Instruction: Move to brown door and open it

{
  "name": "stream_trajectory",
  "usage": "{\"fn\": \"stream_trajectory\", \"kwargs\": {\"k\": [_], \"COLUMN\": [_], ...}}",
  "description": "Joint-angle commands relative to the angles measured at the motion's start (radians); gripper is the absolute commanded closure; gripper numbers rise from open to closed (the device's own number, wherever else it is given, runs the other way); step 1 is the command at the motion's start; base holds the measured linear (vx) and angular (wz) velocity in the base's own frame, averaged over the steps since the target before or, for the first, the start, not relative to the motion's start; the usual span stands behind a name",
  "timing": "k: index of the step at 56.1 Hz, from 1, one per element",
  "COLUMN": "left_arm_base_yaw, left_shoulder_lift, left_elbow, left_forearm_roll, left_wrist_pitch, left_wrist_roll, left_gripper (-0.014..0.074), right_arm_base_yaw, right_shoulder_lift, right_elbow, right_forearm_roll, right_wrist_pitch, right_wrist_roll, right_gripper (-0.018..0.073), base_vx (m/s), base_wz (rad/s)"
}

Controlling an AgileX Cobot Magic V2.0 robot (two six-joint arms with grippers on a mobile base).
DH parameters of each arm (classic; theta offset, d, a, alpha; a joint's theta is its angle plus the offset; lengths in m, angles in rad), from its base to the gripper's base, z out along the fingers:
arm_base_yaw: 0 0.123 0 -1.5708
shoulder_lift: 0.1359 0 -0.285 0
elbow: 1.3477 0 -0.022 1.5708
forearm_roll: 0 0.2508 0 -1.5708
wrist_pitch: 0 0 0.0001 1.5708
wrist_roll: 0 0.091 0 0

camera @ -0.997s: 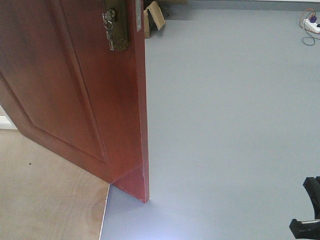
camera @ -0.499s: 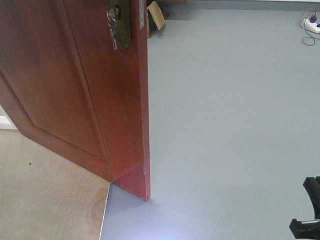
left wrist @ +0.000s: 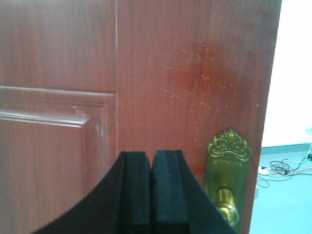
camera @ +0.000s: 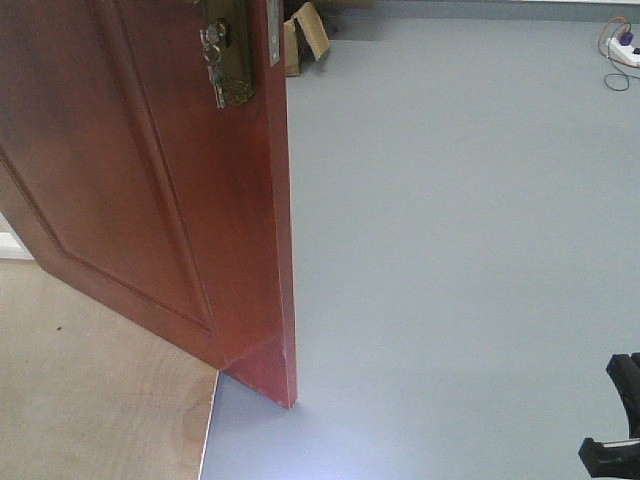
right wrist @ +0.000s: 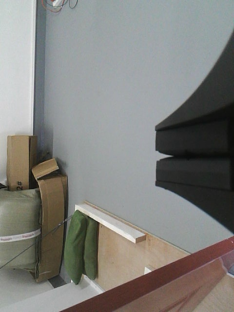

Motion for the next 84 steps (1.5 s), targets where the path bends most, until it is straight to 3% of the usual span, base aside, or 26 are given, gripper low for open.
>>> {"fn": "stream_trajectory", "kwargs": {"k": [1, 84], "left_arm_base_yaw": [-0.007, -0.007], "left_shoulder_lift": [-0.011, -0.011], "left_elbow": [-0.037, -0.037], "left_forearm_roll": [-0.007, -0.007], "left_wrist_pitch": [-0.029, -0.029], "left_wrist_roll": [-0.002, -0.002], "left_gripper": [0.0600, 0.0600], "right_arm_base_yaw": [-0.002, -0.002], "right_shoulder_lift": [-0.006, -0.006], "right_elbow": [0.003, 0.003], "right_forearm_roll": [-0.007, -0.007], "right_wrist_pitch": [-0.080, -0.077], "right_wrist_roll": [-0.009, -0.009], "right_gripper": [0.0559, 0.0559], "base_vx": [0.02, 0.11], "base_wz": [-0.01, -0.03]}}
